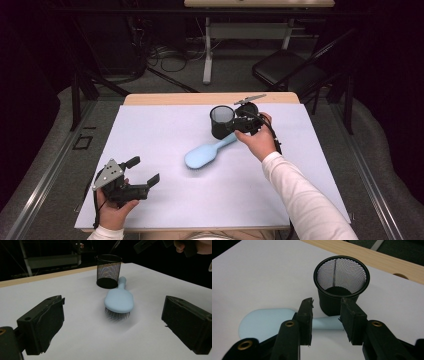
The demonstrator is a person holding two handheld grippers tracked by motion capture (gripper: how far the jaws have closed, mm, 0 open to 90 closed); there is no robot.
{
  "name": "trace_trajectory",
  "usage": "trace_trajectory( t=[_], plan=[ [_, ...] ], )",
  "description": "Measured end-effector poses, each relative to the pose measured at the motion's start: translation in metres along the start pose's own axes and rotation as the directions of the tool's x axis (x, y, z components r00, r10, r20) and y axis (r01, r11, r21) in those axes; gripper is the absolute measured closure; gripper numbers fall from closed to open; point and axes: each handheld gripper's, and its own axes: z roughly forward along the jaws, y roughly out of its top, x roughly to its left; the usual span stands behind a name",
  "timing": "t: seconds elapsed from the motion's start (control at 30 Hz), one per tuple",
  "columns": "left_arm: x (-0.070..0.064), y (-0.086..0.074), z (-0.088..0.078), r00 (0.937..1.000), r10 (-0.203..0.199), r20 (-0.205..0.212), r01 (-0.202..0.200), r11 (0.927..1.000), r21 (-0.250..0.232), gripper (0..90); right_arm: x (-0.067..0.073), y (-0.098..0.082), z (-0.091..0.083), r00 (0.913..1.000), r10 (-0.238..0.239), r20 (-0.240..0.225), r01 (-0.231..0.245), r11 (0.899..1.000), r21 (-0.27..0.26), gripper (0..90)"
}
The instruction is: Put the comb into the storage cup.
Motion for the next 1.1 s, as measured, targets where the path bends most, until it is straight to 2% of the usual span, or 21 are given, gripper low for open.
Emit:
trace_trajectory(
  t=[0.23, 0.4, 0.7, 1.1],
  plan=[
    [0.001, 0.000, -0.001, 1.0000, -0.001, -0.002, 0.001, 1.0000, -0.001, 4.5, 0.002, 0.002, 0.008, 1.0000, 0.002, 0.001, -0.002, 1.000, 0.014, 69.6],
    [0.000, 0.000, 0.000, 1.0000, 0.000, -0.002, 0.000, 1.0000, 0.000, 4.5, 0.003, 0.005, 0.012, 0.9992, 0.036, -0.018, -0.035, 0.999, 0.021, 77.0],
    [0.002, 0.000, 0.000, 1.0000, 0.001, -0.002, -0.001, 1.0000, -0.003, 4.5, 0.006, 0.005, 0.023, 0.9992, 0.030, -0.026, -0.029, 0.999, 0.046, 90.0],
    [0.002, -0.001, 0.000, 1.0000, 0.001, 0.001, -0.001, 1.0000, 0.001, 4.8, 0.002, 0.003, 0.042, 0.9984, 0.053, -0.020, -0.051, 0.996, 0.074, 90.0]
  ],
)
